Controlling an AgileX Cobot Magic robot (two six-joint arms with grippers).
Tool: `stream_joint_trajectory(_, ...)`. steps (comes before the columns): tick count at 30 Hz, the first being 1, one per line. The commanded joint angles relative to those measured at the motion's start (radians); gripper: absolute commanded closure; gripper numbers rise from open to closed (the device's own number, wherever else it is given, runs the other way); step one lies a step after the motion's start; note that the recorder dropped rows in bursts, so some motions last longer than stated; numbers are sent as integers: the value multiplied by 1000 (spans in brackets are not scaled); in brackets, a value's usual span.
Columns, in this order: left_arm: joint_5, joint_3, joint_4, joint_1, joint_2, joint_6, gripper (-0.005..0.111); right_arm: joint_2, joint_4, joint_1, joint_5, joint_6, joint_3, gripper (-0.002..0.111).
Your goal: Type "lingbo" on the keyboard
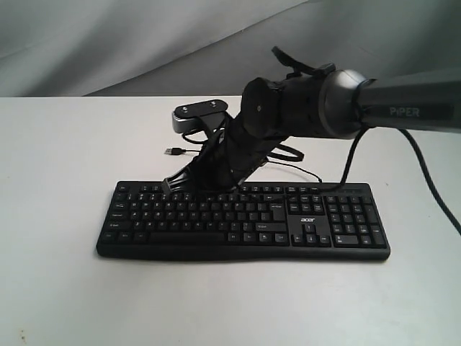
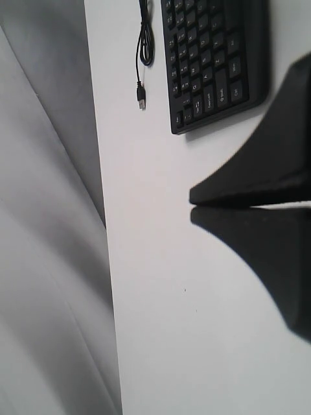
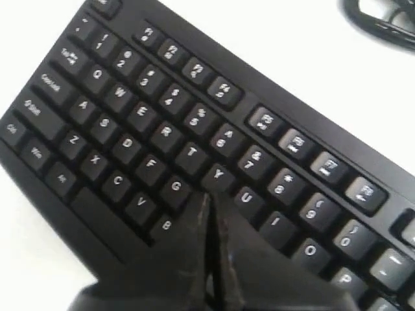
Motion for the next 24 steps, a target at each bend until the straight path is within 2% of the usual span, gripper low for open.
stream_joint_trajectory(1,-5,4,-8,2,-3,-4,106,-10,-15,-43,10,22,20,108)
stream_joint_trajectory(8,-5,4,-8,2,-3,-4,106,-14,0,-66,-61,20,104,108)
stream_joint_trajectory(24,-5,4,-8,2,-3,-4,106,-8,1,-66,-106,1,104,108)
